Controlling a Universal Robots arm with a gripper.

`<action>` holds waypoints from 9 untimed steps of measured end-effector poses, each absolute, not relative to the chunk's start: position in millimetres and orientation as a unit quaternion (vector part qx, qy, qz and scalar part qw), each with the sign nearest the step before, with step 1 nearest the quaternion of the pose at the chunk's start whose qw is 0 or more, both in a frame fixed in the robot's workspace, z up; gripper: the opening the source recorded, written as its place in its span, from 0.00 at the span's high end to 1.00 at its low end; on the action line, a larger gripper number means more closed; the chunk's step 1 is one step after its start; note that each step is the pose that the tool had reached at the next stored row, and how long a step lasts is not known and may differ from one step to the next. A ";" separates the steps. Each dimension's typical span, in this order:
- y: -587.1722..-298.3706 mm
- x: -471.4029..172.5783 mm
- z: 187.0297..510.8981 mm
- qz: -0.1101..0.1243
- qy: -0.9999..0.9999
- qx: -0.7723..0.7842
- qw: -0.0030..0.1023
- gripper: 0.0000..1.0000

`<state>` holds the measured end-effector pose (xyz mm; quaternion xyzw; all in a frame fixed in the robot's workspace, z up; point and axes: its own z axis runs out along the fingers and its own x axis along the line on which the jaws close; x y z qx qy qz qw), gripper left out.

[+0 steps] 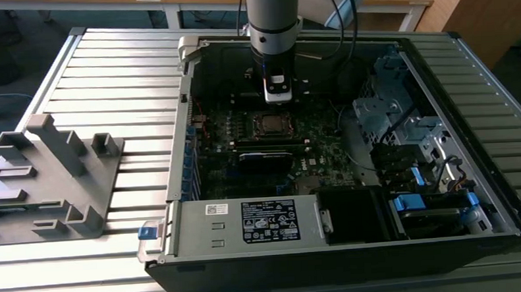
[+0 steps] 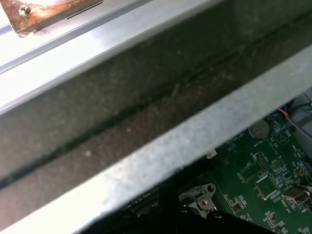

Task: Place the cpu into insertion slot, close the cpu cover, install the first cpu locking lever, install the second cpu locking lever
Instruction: 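Install the first cpu locking lever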

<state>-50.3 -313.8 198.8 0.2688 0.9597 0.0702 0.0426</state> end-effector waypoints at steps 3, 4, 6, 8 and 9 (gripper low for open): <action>-313.8 -50.3 198.7 0.070 0.960 0.269 0.043 0.89; -313.8 -50.3 198.6 0.070 0.960 0.269 0.043 0.89; -313.8 -50.3 198.6 0.070 0.960 0.269 0.043 0.89; -313.7 -50.2 198.1 0.070 0.960 0.269 0.043 0.89; -313.7 -50.2 197.9 0.068 0.960 0.269 0.043 0.89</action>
